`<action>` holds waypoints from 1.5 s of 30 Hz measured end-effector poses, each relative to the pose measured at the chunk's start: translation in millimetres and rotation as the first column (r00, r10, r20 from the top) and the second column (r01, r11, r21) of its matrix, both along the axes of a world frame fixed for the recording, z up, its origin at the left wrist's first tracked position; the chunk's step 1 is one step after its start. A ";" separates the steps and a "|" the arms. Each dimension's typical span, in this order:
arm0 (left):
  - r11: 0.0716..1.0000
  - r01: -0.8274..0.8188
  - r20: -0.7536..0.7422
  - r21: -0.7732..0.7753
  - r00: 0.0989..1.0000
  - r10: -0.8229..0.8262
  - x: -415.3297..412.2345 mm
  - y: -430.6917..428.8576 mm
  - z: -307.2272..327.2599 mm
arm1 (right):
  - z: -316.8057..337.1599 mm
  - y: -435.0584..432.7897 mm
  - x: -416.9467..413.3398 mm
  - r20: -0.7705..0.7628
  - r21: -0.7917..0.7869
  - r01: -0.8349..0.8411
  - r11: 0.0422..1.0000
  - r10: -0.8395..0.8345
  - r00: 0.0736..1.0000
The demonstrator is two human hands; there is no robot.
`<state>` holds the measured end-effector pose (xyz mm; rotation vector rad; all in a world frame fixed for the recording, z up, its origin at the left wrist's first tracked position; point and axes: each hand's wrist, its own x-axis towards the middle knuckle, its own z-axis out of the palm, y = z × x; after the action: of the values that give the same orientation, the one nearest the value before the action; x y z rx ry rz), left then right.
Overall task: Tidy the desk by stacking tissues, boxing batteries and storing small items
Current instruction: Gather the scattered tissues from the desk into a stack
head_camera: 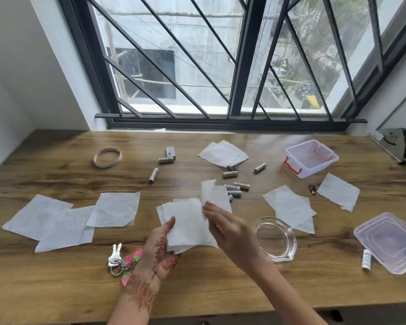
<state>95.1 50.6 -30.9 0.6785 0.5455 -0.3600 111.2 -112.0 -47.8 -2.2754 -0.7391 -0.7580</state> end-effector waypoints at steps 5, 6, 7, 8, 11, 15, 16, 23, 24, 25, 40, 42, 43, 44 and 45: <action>0.997 0.031 0.073 -0.076 0.997 -0.025 -1.7 -0.5 0.7 | -10.9 1.9 -4.5 0.025 -0.388 -0.137 0.911 0.160 0.987; 0.996 0.037 0.091 -0.081 0.995 -0.029 -2.1 -0.9 0.4 | -11.6 1.8 -6.6 0.025 -0.415 -0.142 0.899 0.167 0.986; 0.995 0.040 0.109 -0.089 0.994 -0.030 -2.7 -1.0 0.3 | -11.9 1.8 -8.7 0.029 -0.432 -0.144 0.890 0.174 0.984; 0.994 0.041 0.124 -0.099 0.992 -0.029 -3.3 -1.0 -0.8 | -12.2 2.1 -10.6 0.030 -0.441 -0.145 0.886 0.176 0.984; 0.991 0.070 0.143 -0.118 0.988 -0.053 -5.4 -1.9 -0.8 | -12.5 2.7 -15.7 0.003 -0.443 -0.146 0.885 0.164 0.986; 0.987 0.118 0.095 -0.106 0.990 -0.108 -7.2 -9.4 1.8 | -7.9 -1.2 -24.9 -0.095 -0.383 -0.173 0.908 0.147 0.985; 0.988 0.112 0.086 -0.105 0.991 -0.103 -7.5 -11.7 0.0 | -6.2 -3.0 -27.9 -0.116 -0.349 -0.164 0.923 0.131 0.985; 0.998 0.054 0.053 -0.008 0.997 -0.054 -9.9 -22.6 -10.1 | 7.4 -40.9 -22.9 -0.261 -0.053 0.346 0.937 -0.347 0.901; 0.999 0.054 0.054 -0.010 0.997 -0.053 -11.8 -25.3 -11.0 | 8.9 -52.1 -14.3 -0.307 -0.085 0.430 0.899 -0.434 0.847; 0.998 0.062 0.059 -0.013 0.996 -0.061 -13.5 -27.6 -11.2 | 9.3 -63.0 -3.5 -0.357 -0.142 0.488 0.861 -0.504 0.786; 0.999 -0.035 0.077 -0.040 0.996 0.038 29.1 -81.8 -3.6 | -22.8 -107.2 77.2 -0.504 -0.458 0.533 0.711 -0.702 0.504; 0.999 -0.032 0.068 -0.035 0.997 0.035 34.4 -89.6 -5.1 | -23.6 -112.4 78.2 -0.525 -0.383 0.528 0.758 -0.649 0.550; 0.999 -0.028 0.065 -0.041 0.997 0.031 35.7 -93.2 -3.3 | -24.9 -114.7 78.6 -0.527 -0.323 0.544 0.774 -0.625 0.577; 0.998 -0.036 0.065 -0.043 0.997 0.038 37.3 -97.3 -2.9 | -26.7 -117.3 79.0 -0.519 -0.247 0.569 0.784 -0.603 0.606; 0.998 -0.041 0.055 -0.041 0.998 0.043 39.6 -100.7 -3.4 | -26.7 -119.7 78.4 -0.515 -0.153 0.596 0.788 -0.578 0.633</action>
<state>134.7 -50.1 -34.3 0.6358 0.4977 -0.3108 189.6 -231.7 -74.5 -2.5339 0.3179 -0.3334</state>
